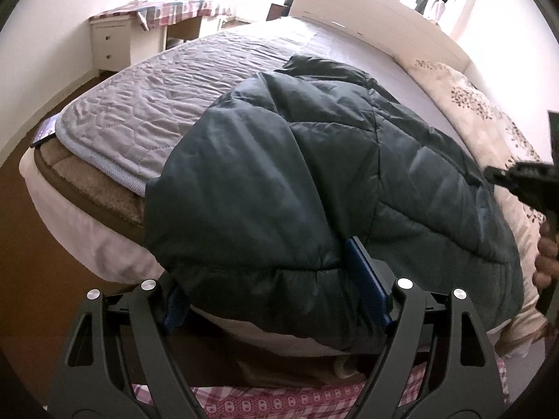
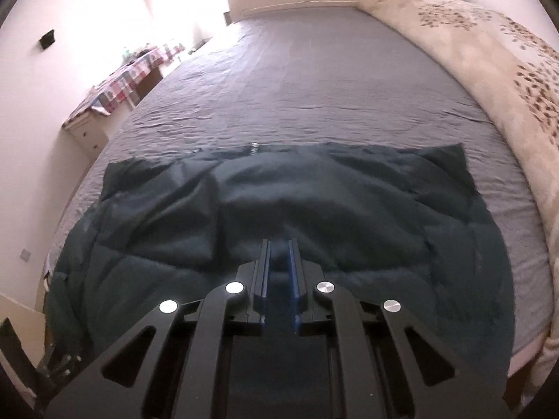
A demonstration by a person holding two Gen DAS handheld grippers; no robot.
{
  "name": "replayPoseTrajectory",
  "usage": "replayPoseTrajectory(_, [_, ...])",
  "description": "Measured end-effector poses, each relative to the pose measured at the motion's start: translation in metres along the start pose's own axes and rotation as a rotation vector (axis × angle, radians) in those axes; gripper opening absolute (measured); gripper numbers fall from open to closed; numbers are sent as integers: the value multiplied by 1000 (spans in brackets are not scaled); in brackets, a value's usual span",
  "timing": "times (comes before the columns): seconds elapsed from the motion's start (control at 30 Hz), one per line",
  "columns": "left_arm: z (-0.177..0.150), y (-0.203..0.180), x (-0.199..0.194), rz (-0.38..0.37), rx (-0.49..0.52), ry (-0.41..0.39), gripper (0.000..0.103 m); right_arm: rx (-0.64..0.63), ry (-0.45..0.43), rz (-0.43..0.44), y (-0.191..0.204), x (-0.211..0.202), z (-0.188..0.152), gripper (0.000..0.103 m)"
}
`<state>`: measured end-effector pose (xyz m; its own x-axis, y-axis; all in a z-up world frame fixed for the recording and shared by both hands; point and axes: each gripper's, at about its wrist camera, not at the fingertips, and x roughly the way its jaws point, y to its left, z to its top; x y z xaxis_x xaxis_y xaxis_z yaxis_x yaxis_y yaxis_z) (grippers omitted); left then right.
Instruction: Fold large clothes
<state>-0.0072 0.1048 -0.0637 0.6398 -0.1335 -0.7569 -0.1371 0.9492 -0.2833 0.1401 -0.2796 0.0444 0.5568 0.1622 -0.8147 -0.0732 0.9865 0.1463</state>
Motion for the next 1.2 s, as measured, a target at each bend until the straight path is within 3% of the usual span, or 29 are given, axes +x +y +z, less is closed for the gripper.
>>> replayPoseTrajectory(0.2, [0, 2, 1, -13, 0, 3, 79, 6, 34, 21, 7, 28, 17, 10])
replayPoseTrajectory(0.33, [0, 3, 1, -18, 0, 4, 79, -12, 88, -21, 8, 54, 25, 10])
replayPoseTrajectory(0.57, [1, 3, 2, -22, 1, 5, 79, 5, 182, -33, 3, 97, 28, 7])
replayPoseTrajectory(0.8, [1, 3, 3, -20, 2, 6, 79, -29, 210, -43, 4, 113, 26, 6])
replayPoseTrajectory(1.0, [0, 4, 6, -11, -7, 27, 80, 0, 195, -12, -2, 99, 27, 6])
replayPoseTrajectory(1.2, [0, 0, 1, -2, -5, 7, 80, -55, 73, 99, 6, 22, 0, 6])
